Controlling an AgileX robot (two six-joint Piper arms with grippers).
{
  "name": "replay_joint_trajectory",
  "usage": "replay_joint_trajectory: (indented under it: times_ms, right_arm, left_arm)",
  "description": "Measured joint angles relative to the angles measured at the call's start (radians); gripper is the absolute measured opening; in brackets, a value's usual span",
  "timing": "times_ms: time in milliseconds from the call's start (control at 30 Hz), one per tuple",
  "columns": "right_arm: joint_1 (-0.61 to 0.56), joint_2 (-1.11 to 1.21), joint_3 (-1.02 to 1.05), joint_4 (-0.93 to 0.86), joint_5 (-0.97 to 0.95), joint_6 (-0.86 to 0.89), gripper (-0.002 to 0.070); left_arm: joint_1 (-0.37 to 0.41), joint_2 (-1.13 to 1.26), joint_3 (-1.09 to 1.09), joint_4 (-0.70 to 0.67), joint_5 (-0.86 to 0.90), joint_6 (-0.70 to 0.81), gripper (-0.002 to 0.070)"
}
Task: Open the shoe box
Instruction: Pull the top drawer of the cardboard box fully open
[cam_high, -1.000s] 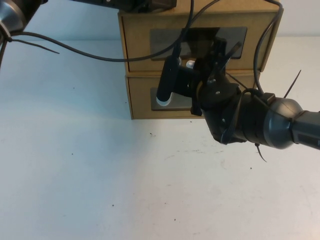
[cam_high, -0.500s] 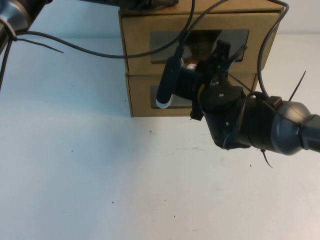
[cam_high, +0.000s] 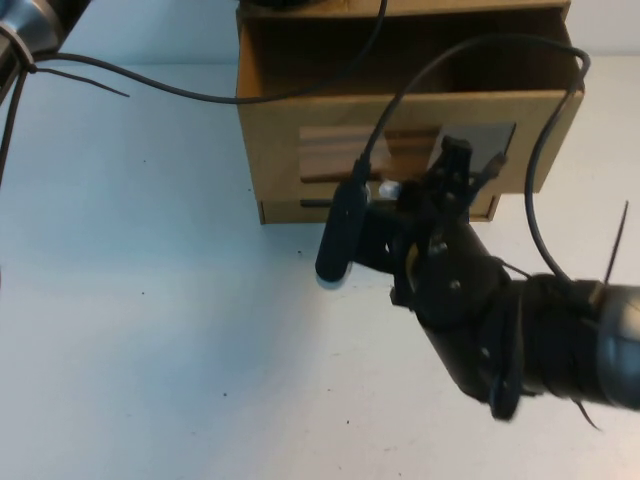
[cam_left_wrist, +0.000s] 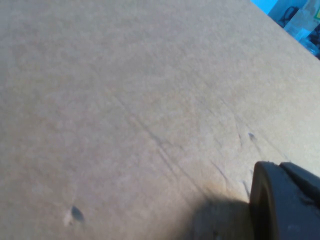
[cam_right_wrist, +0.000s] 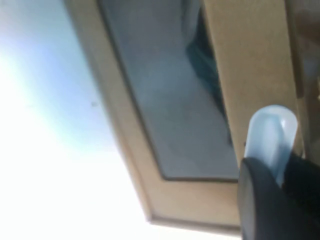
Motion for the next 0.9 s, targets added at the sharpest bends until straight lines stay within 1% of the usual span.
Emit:
replay_joint_trajectory:
  times_ms: [133, 367, 767, 833, 900]
  right_arm:
    - [0.056, -0.063, 0.088, 0.043, 0.002, 0.018, 0.0066]
    - [0.135, -0.15, 0.176, 0.144, 0.013, 0.02, 0.0066]
    - [0.138, -0.16, 0.18, 0.172, 0.013, 0.036, 0.0067]
    - [0.138, -0.16, 0.183, 0.164, 0.013, 0.068, 0.0081]
    - [0.141, -0.164, 0.189, 0.162, 0.013, 0.085, 0.013]
  left_arm:
    - [0.0, 0.0, 0.0, -0.004, 0.0, -0.008, -0.0006]
    - [-0.002, 0.0, 0.0, -0.004, 0.0, -0.012, -0.0006]
    - [-0.002, 0.0, 0.0, -0.006, 0.0, -0.023, -0.0006]
    - [-0.002, 0.001, 0.0, -0.006, 0.0, -0.025, -0.0006]
    - [-0.002, 0.001, 0.0, -0.006, -0.004, -0.025, -0.0006]
